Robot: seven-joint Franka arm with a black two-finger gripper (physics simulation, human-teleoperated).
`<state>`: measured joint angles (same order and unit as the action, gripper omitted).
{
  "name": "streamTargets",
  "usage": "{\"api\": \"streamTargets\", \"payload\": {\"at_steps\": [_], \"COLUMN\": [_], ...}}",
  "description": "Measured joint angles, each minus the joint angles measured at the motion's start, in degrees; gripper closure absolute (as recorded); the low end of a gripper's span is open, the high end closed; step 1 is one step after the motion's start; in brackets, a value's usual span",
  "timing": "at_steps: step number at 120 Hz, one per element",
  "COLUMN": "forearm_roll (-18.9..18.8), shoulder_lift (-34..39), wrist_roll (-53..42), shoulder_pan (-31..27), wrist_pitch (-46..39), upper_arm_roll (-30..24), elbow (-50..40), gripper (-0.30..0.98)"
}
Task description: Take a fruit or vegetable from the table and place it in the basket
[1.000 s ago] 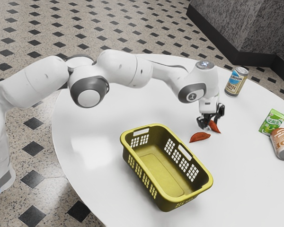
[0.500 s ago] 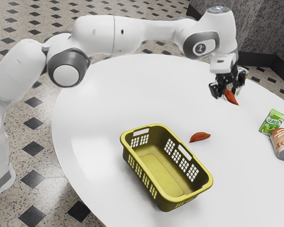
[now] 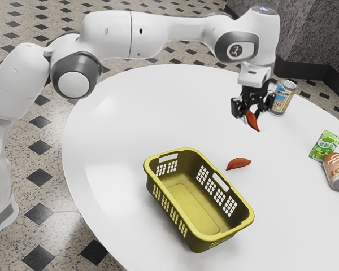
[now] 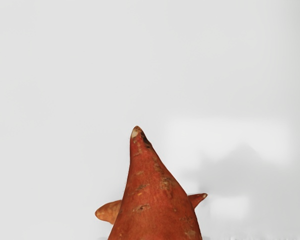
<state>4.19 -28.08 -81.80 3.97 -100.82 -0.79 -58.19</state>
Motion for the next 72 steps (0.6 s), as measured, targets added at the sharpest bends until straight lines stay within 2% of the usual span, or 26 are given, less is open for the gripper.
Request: {"api": "streamTargets", "payload": {"at_steps": [20, 31, 52, 63, 72], "forearm_roll": [0.0, -0.1, -0.1, -0.1, 0.0], "shoulder_lift": [0.4, 3.5, 27.1, 33.7, 36.7], "wrist_roll": [-0.6, -1.1, -1.8, -2.0, -2.0], "shoulder_pan": [0.2, -0.1, -0.1, 1.2, 5.3], "wrist_pitch": [0.8, 1.3, -4.0, -5.9, -7.0], "upper_arm_roll": [0.0, 1.0, 1.3, 1.2, 1.0], "elbow": [-0.6, -2.8, -34.3, -42.8, -46.9], "gripper": [0.54, 0.53, 0.53, 0.53, 0.53]}}
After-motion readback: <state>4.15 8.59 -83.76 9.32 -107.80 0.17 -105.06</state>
